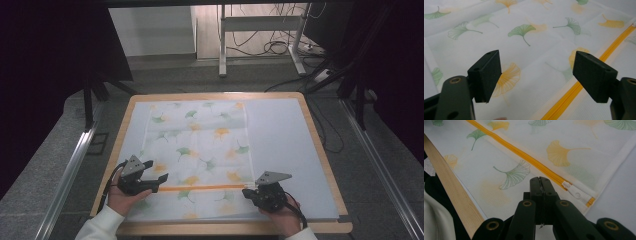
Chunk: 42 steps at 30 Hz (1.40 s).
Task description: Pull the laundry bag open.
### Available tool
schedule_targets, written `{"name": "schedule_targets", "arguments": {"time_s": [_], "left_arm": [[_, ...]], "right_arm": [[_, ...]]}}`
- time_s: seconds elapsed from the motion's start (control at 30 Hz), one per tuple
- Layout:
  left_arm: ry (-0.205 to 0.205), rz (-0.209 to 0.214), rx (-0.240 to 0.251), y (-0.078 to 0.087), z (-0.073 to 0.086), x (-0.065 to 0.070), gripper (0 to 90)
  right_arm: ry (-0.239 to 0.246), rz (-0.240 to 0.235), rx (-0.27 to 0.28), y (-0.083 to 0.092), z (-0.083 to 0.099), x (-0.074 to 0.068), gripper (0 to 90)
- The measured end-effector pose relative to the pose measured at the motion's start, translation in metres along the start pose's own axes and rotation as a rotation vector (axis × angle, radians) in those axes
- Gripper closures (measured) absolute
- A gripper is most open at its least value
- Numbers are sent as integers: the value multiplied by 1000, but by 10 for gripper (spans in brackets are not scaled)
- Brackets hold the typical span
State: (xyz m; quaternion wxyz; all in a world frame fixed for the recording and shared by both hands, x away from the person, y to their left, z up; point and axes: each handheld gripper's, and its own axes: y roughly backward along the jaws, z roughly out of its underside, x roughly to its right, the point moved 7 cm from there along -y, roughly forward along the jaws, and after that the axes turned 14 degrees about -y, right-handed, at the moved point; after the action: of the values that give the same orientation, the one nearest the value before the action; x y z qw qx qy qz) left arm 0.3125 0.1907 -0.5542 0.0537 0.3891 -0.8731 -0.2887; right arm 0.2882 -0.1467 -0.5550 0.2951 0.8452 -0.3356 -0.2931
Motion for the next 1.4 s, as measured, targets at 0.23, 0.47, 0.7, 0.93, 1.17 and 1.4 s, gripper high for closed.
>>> {"name": "schedule_targets", "arguments": {"time_s": [0.23,0.47,0.7,0.93,1.17,1.4], "left_arm": [[-63,-15,-2,-3,-8,7,245],[-104,22,-9,-4,-18,23,246],[-201,80,-27,-12,-35,52,246],[-239,157,-3,-21,-58,83,253],[-239,182,-17,-32,-66,92,270],[-227,180,-8,-45,-73,96,289]], "right_arm": [[4,16,-26,-4,5,2,886],[19,24,-37,0,9,2,886],[6,46,-48,3,14,11,886],[0,55,-53,2,14,11,886],[-7,61,-45,3,14,13,886],[-9,64,-50,3,13,14,886]]}}
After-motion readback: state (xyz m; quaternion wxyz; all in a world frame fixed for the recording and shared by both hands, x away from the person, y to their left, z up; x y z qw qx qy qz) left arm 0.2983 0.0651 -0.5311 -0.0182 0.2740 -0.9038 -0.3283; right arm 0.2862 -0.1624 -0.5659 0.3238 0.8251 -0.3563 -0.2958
